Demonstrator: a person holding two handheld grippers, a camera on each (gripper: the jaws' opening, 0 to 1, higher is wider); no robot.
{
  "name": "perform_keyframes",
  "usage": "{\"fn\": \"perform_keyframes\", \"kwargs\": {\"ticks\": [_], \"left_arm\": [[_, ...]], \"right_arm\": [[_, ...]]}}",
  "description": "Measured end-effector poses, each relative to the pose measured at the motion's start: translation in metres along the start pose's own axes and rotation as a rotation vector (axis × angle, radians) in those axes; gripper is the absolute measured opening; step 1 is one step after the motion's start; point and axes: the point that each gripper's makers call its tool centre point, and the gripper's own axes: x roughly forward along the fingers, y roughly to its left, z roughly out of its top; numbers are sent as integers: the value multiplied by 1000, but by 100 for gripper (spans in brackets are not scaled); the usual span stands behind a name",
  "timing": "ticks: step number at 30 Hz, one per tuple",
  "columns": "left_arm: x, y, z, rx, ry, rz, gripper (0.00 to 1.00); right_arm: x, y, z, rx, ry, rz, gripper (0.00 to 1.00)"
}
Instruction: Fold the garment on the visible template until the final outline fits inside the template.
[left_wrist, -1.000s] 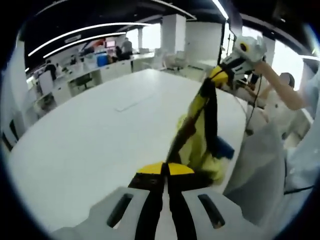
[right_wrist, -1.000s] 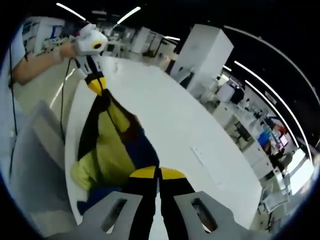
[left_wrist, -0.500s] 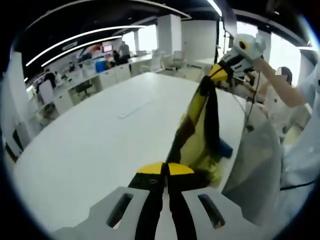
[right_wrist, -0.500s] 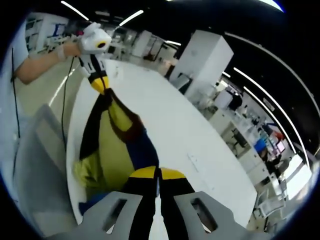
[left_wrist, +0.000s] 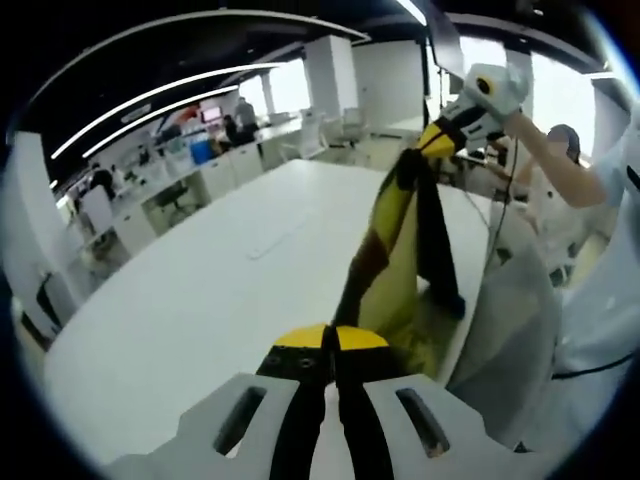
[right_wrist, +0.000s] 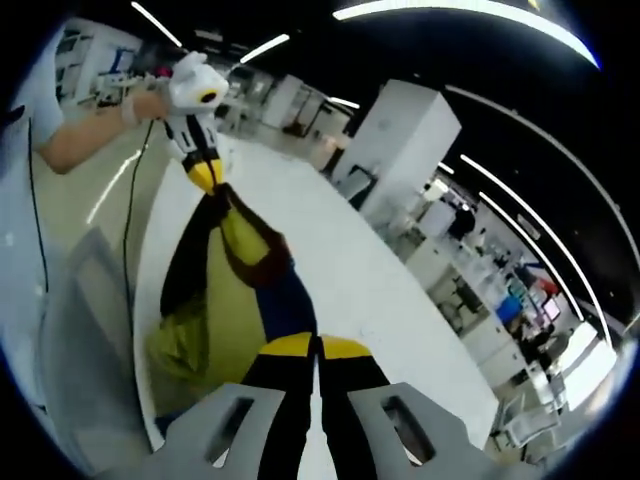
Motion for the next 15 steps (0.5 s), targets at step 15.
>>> {"fn": "perform_keyframes", "kwargs": {"ticks": [15], "left_arm": [[-30, 3, 33, 74, -19, 25, 0]], "right_arm": [[-22, -11, 28, -45, -3, -19, 1]]}}
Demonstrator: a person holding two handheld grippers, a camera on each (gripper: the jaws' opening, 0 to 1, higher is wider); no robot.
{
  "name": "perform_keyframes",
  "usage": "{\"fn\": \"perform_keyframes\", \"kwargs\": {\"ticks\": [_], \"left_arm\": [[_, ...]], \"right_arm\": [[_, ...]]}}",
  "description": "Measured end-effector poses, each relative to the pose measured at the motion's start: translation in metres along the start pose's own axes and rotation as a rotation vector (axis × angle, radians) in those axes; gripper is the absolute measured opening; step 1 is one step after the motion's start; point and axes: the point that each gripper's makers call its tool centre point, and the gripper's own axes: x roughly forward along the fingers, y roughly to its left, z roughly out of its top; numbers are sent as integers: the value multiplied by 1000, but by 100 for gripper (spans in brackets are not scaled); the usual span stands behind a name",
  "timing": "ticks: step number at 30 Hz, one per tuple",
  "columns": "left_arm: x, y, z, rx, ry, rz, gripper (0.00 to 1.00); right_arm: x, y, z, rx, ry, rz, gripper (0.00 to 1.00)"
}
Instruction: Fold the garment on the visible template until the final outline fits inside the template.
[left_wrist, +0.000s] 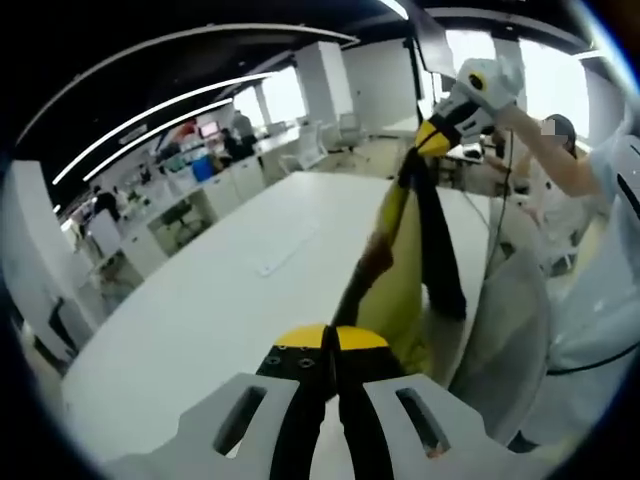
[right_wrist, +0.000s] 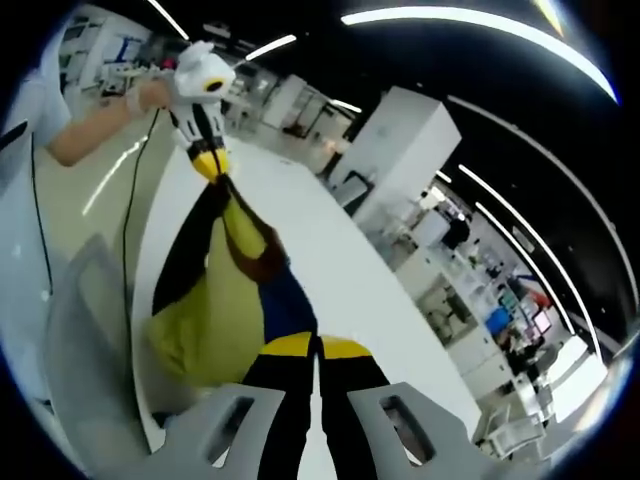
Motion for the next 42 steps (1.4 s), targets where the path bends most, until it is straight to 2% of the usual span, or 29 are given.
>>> {"fn": "perform_keyframes", "kwargs": {"ticks": [4, 10, 16, 27, 42], "left_arm": [[-7, -3, 9, 25, 0, 4, 0], [-15, -5, 18, 56, 1, 12, 0], [-26, -5, 27, 91, 4, 33, 0], [-43, -9, 42, 128, -15, 54, 0], [-70, -17, 63, 181, -53, 90, 0]], "right_arm": [[-10, -5, 12, -28, 2, -11, 1], [-19, -6, 20, -58, 13, -20, 1], [-28, -6, 30, -68, -7, -34, 1], [-46, -9, 49, -105, -21, -66, 1], [-69, -6, 67, -141, -45, -108, 1]]}}
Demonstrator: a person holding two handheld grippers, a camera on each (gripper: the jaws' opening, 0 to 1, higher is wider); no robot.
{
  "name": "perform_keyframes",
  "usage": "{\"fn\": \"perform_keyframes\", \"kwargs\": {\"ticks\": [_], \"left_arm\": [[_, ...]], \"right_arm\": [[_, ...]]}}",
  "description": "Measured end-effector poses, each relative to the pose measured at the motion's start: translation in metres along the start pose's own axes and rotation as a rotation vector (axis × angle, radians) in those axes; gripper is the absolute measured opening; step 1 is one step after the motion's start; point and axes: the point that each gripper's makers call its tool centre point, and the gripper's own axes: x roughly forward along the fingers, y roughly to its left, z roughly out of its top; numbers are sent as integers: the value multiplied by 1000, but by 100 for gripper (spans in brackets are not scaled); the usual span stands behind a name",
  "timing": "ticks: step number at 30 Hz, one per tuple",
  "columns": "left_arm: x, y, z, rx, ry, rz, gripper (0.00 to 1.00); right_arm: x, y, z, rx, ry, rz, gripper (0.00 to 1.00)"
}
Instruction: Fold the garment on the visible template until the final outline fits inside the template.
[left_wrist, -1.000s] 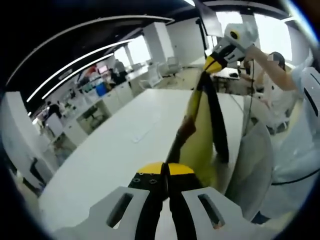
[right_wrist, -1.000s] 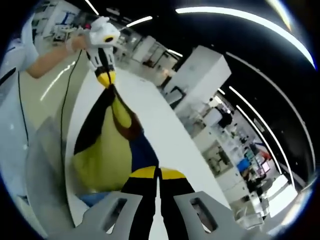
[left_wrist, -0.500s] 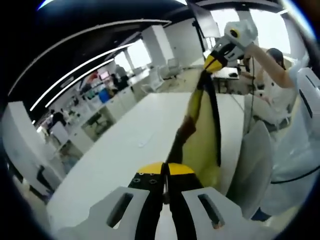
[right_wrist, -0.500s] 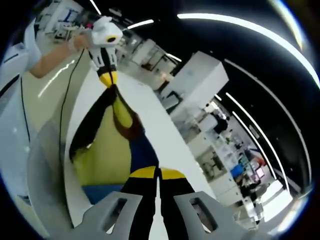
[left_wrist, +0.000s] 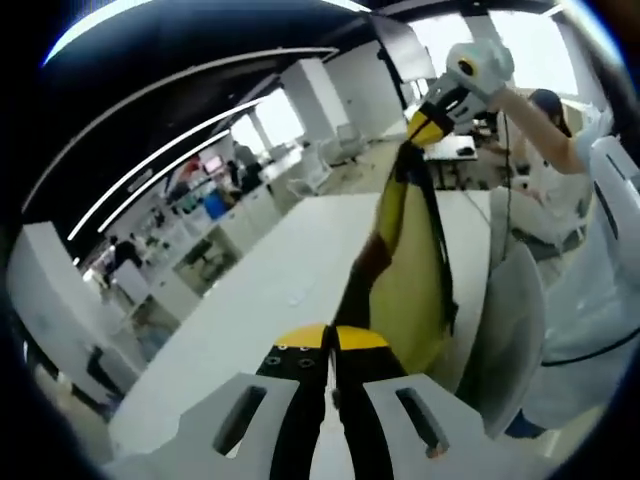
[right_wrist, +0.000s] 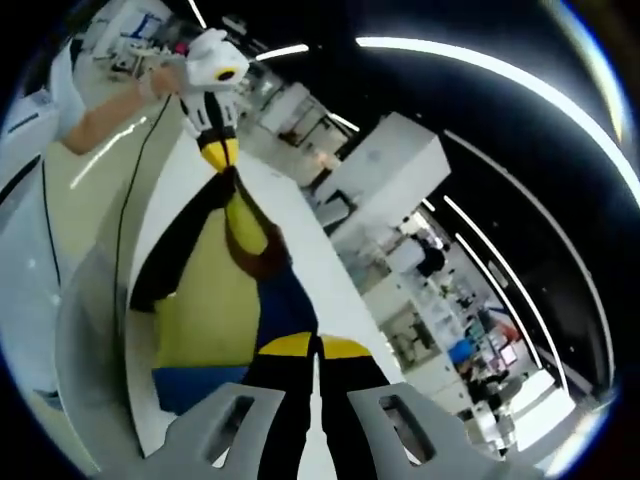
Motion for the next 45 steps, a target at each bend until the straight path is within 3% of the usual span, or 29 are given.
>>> {"fn": "perform_keyframes", "kwargs": {"ticks": [24, 31, 45], "left_arm": [[-33, -29, 8, 27, -8, -1, 0], [-23, -44, -9, -14, 20, -42, 0], [3, -54, -40, -86, 65, -98, 0]], "right_arm": [[-32, 22, 16, -24, -5, -18, 1], [-31, 36, 11, -4, 8, 5, 1], [-6, 60, -24, 68, 65, 79, 1]]}}
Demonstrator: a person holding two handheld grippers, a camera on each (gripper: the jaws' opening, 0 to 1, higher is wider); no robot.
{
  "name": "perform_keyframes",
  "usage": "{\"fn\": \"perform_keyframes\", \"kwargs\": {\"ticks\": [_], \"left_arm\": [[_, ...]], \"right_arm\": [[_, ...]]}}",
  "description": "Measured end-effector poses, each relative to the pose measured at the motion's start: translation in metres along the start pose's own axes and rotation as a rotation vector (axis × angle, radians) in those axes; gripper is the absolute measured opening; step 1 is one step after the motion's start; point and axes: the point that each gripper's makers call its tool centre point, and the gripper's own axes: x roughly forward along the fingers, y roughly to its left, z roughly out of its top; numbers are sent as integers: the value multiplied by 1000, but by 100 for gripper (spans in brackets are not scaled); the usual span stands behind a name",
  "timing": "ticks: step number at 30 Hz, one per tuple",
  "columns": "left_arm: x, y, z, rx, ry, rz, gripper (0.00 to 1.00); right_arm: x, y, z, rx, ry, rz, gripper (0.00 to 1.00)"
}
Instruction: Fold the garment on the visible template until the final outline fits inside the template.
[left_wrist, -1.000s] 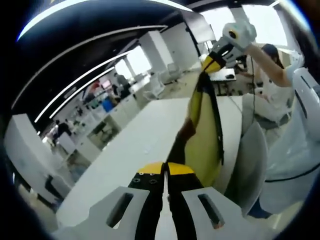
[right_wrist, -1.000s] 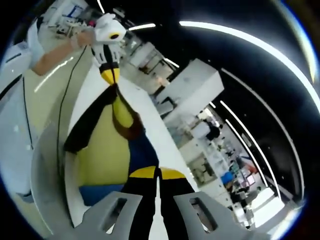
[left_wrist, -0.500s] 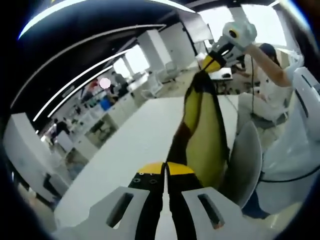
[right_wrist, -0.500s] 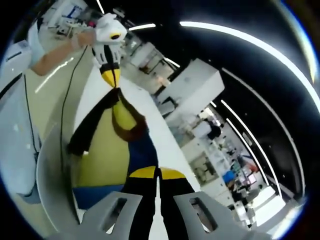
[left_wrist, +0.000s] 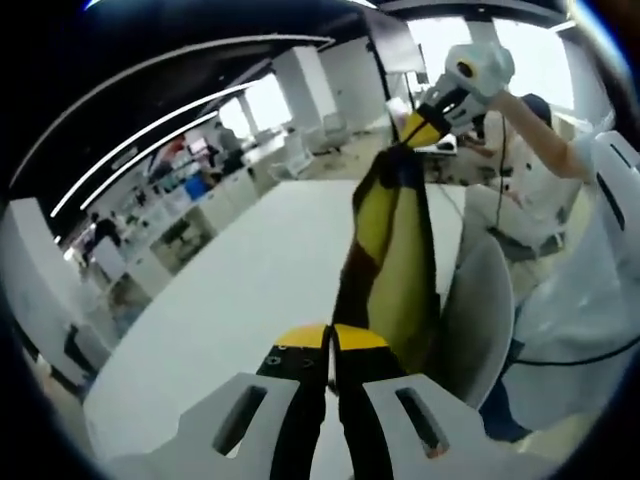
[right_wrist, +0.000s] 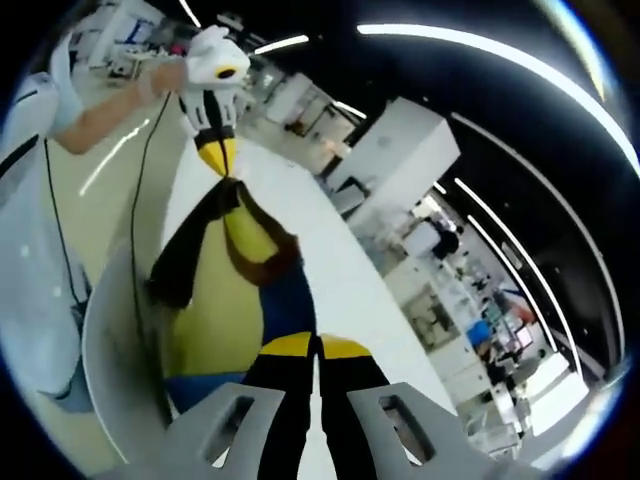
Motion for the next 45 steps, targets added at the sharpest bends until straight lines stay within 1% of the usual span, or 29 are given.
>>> {"fn": "perform_keyframes", "kwargs": {"ticks": [6, 13, 17, 26, 35, 39, 45], "left_arm": [[20, 4, -11, -34, 16, -26, 0], [40, 19, -19, -62, 35, -32, 0], [51, 27, -22, -73, 38, -35, 0], [81, 50, -29, -97, 55, -44, 0], [106, 65, -32, -105, 68, -64, 0], [116, 73, -31, -98, 65, -55, 0], [131, 82, -30, -93, 71, -62, 0]], "right_arm": [[18, 4, -15, 20, 23, 32, 1], [38, -3, -28, 46, 31, 54, 1], [53, -8, -40, 59, 46, 63, 1], [77, -16, -62, 99, 70, 81, 1], [94, -19, -82, 136, 100, 95, 1], [98, -23, -86, 146, 104, 87, 1], [106, -30, -96, 163, 116, 75, 1]]}}
